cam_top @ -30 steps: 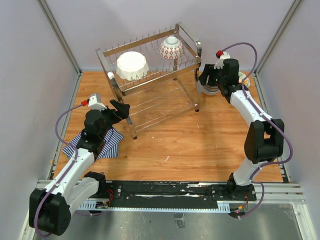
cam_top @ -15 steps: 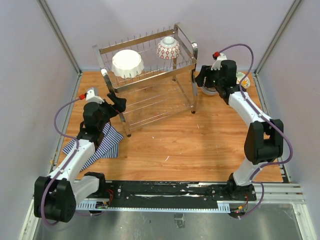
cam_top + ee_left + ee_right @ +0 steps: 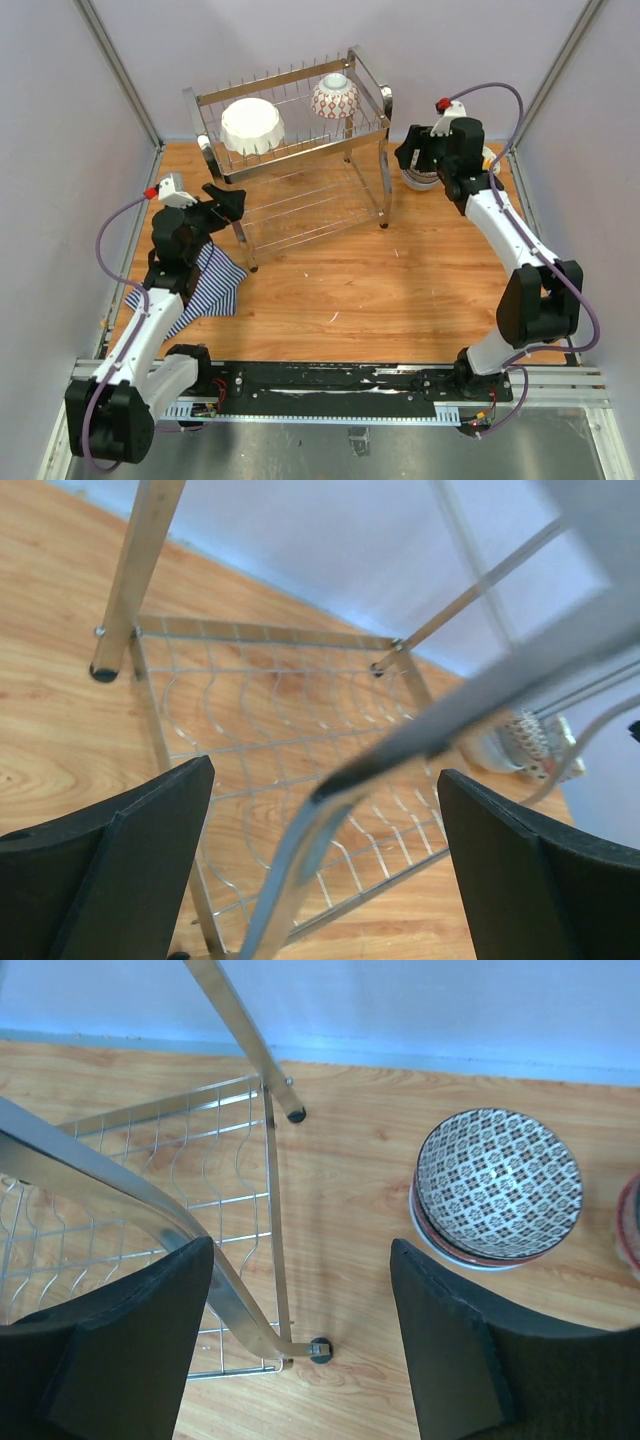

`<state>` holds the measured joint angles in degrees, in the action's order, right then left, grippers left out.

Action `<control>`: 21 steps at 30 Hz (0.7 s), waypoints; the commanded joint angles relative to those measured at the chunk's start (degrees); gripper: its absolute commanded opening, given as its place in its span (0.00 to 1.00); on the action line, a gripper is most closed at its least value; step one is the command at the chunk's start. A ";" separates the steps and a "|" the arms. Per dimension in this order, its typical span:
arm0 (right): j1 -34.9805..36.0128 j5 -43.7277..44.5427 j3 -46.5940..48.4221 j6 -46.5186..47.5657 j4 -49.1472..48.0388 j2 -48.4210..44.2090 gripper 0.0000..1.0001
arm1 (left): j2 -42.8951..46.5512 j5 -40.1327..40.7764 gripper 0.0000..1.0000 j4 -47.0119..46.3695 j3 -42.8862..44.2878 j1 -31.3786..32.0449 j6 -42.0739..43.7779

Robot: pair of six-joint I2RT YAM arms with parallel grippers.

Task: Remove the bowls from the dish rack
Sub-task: Adjust the dish rack at the center of the board.

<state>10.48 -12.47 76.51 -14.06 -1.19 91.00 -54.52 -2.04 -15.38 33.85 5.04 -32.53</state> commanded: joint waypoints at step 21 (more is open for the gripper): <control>-0.60 4.13 5.72 4.30 2.21 -17.82 0.74 | 16.82 -3.25 1.00 5.19 -1.86 -0.38 -0.77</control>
<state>10.13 -7.44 78.02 -12.53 1.63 76.29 -39.05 -4.82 -10.04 31.07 4.99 -33.32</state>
